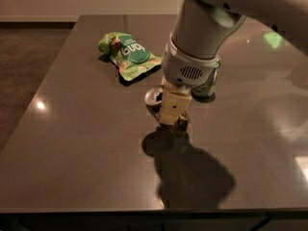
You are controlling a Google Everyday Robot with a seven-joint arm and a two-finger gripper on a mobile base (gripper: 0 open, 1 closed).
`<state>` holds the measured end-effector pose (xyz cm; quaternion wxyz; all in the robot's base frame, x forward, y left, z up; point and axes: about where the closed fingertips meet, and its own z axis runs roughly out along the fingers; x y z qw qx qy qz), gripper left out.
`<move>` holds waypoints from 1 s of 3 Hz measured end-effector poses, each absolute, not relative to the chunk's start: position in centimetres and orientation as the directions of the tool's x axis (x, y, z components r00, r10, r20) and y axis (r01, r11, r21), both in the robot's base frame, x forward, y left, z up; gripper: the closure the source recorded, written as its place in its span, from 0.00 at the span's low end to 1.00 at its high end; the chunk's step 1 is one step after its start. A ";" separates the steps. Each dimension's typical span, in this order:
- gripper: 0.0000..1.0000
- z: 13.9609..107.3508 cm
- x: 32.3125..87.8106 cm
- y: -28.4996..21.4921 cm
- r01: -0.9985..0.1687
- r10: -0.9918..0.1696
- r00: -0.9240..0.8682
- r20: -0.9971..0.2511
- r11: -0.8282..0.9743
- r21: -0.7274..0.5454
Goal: Knock orange can over
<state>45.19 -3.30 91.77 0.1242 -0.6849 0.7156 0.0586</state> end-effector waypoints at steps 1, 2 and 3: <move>1.00 92.6 45.1 -5.0 -0.992 -0.983 -0.029 -0.181 0.050 -0.117; 0.78 92.2 44.9 -5.3 -0.993 -0.994 -0.003 -0.111 0.016 -0.119; 0.55 91.5 45.0 -5.1 -0.994 -0.997 0.010 -0.077 -0.001 -0.109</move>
Offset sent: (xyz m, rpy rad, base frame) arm -0.0076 -0.0257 0.0000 -0.2153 -0.0095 0.0474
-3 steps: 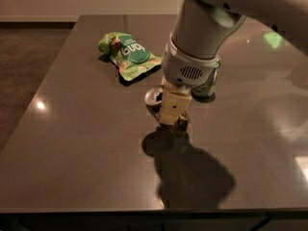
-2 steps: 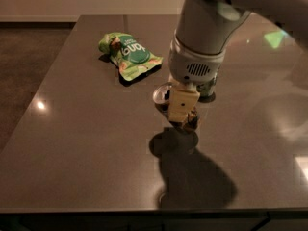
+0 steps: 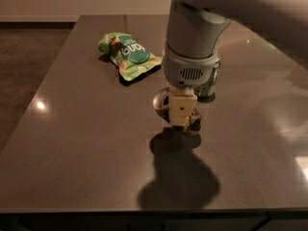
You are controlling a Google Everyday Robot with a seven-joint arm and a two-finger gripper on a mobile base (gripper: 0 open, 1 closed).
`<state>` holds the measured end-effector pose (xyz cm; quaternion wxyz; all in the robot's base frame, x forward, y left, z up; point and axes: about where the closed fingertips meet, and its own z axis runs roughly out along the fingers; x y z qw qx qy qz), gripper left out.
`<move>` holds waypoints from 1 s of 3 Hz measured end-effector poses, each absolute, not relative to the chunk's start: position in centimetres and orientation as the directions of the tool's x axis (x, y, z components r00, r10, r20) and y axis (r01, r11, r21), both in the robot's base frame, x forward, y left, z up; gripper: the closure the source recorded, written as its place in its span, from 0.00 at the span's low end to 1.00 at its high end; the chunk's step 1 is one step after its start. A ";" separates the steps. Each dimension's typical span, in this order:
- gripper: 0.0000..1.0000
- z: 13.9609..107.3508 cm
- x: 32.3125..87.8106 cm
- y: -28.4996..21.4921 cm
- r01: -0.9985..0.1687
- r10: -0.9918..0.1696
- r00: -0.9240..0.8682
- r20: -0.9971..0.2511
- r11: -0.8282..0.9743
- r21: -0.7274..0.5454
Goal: Knock orange can over
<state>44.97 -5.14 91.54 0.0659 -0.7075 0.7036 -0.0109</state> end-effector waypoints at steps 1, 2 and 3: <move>0.31 90.9 44.8 -4.8 -0.995 -0.999 0.022 -0.044 -0.018 -0.101; 0.00 89.7 44.6 -4.1 -0.996 -0.999 0.036 -0.026 -0.034 -0.084; 0.00 89.7 44.6 -4.1 -0.996 -0.999 0.036 -0.026 -0.034 -0.084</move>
Offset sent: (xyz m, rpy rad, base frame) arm -0.0093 0.0074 -0.0241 -0.1019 0.0624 0.0424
